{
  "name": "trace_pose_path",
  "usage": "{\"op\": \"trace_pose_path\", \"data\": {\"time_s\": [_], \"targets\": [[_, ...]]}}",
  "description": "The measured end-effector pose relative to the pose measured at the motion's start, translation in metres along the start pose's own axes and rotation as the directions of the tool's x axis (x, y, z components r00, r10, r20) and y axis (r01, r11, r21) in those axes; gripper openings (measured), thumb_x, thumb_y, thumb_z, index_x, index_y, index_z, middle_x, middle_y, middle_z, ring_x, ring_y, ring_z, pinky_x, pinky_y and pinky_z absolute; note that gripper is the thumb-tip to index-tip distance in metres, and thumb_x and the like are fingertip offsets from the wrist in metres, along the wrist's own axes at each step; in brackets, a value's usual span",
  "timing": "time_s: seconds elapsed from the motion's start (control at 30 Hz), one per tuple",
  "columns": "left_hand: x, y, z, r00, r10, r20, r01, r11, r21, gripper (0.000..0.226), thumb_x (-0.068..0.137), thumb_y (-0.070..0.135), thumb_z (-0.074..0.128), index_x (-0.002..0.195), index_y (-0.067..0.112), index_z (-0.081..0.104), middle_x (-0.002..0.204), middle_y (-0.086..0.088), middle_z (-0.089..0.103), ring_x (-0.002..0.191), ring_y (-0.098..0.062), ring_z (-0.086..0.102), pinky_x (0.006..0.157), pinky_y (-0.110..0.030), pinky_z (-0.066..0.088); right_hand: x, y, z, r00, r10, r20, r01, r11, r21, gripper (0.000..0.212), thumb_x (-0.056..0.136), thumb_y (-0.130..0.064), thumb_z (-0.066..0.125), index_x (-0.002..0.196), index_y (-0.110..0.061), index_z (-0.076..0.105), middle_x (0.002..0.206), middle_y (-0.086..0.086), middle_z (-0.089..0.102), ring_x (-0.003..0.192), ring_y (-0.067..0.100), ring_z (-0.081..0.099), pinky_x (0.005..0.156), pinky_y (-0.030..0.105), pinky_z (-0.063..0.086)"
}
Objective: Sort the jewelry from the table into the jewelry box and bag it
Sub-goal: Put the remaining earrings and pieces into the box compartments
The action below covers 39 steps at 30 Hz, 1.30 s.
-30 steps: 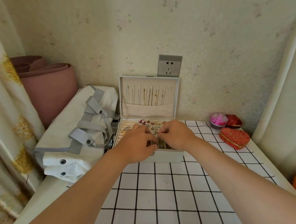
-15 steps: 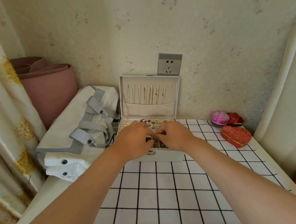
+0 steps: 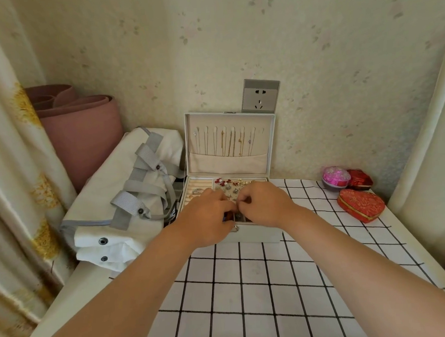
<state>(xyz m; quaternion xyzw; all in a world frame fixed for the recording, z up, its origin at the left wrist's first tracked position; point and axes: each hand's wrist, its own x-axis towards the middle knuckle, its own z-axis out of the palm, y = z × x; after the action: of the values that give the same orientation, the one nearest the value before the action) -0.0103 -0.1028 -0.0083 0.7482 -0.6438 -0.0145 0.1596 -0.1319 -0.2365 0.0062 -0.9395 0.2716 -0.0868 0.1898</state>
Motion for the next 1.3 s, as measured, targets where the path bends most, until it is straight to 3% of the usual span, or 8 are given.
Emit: {"op": "trace_pose_path", "data": {"time_s": [0.17,0.3,0.47,0.7,0.87,0.97,1.1,1.3], "targets": [[0.003,0.0,-0.001,1.0,0.0,-0.026,0.0,1.0,0.015,0.03,0.092,0.033,0.056,0.12,0.032,0.065,0.11,0.005,0.057,0.107,-0.016,0.045,0.093,-0.035,0.04,-0.007,0.005,-0.007,0.991,-0.01,0.131,0.007,1.0,0.025,0.023,0.082,-0.022,0.06,0.089,-0.033,0.079,0.089,-0.017,0.071,0.083,0.006,0.062,0.077,0.03,0.054],[0.005,0.002,0.0,0.998,-0.008,-0.061,0.012,0.998,0.066,0.032,0.09,0.036,0.056,0.12,0.031,0.062,0.109,0.007,0.056,0.107,-0.016,0.042,0.094,-0.033,0.034,-0.007,0.008,-0.007,0.991,-0.029,0.131,0.02,0.997,0.069,0.026,0.083,-0.019,0.059,0.09,-0.034,0.079,0.091,-0.018,0.071,0.085,0.004,0.062,0.083,0.032,0.055],[0.006,0.003,0.002,1.0,-0.023,-0.019,0.024,0.998,0.055,0.029,0.09,0.037,0.056,0.118,0.031,0.063,0.105,0.006,0.053,0.104,-0.016,0.042,0.089,-0.032,0.034,-0.011,0.006,-0.003,0.986,-0.065,0.153,0.065,0.998,0.005,0.023,0.086,-0.021,0.06,0.093,-0.035,0.077,0.095,-0.016,0.07,0.09,0.009,0.062,0.085,0.037,0.054],[0.015,0.019,0.0,0.993,-0.052,-0.109,0.054,0.998,0.023,0.036,0.09,0.043,0.057,0.122,0.029,0.061,0.115,0.006,0.057,0.112,-0.016,0.045,0.095,-0.039,0.043,-0.026,0.025,-0.03,1.0,-0.005,-0.012,0.007,0.989,0.145,0.02,0.09,-0.019,0.064,0.095,-0.035,0.075,0.099,-0.02,0.066,0.096,0.005,0.063,0.09,0.031,0.053],[0.028,0.048,0.005,0.99,-0.056,-0.127,0.042,0.993,-0.107,0.031,0.092,0.038,0.057,0.121,0.03,0.06,0.107,0.011,0.058,0.103,-0.01,0.05,0.088,-0.031,0.047,-0.057,0.073,-0.056,0.997,0.076,-0.029,-0.073,0.992,0.104,0.016,0.089,-0.02,0.066,0.092,-0.033,0.075,0.096,-0.016,0.069,0.094,0.005,0.064,0.092,0.033,0.053],[0.036,0.076,0.013,0.992,-0.012,-0.122,-0.009,0.985,-0.172,0.026,0.093,0.033,0.058,0.119,0.03,0.062,0.098,0.013,0.058,0.092,-0.006,0.051,0.085,-0.03,0.049,-0.08,0.102,-0.066,0.993,0.12,0.004,-0.12,0.99,0.077,0.016,0.089,-0.02,0.067,0.098,-0.03,0.076,0.098,-0.014,0.07,0.094,0.004,0.065,0.091,0.031,0.054],[0.048,0.117,0.034,0.993,0.087,-0.079,-0.098,0.983,-0.157,0.026,0.094,0.035,0.057,0.119,0.031,0.061,0.101,0.014,0.057,0.094,-0.005,0.049,0.084,-0.026,0.046,-0.103,0.136,-0.072,0.982,0.18,0.054,-0.181,0.983,0.026,0.021,0.088,-0.017,0.066,0.097,-0.033,0.075,0.097,-0.014,0.07,0.092,0.002,0.064,0.086,0.023,0.053],[0.06,0.159,0.078,0.989,0.139,0.052,-0.125,0.969,-0.213,0.024,0.095,0.031,0.056,0.117,0.029,0.067,0.107,0.008,0.062,0.096,-0.009,0.054,0.087,-0.029,0.048,-0.123,0.162,-0.067,0.955,0.236,0.179,-0.235,0.972,-0.027,0.023,0.086,-0.015,0.07,0.104,-0.029,0.075,0.098,-0.008,0.07,0.093,0.009,0.065,0.09,0.031,0.054]]}}
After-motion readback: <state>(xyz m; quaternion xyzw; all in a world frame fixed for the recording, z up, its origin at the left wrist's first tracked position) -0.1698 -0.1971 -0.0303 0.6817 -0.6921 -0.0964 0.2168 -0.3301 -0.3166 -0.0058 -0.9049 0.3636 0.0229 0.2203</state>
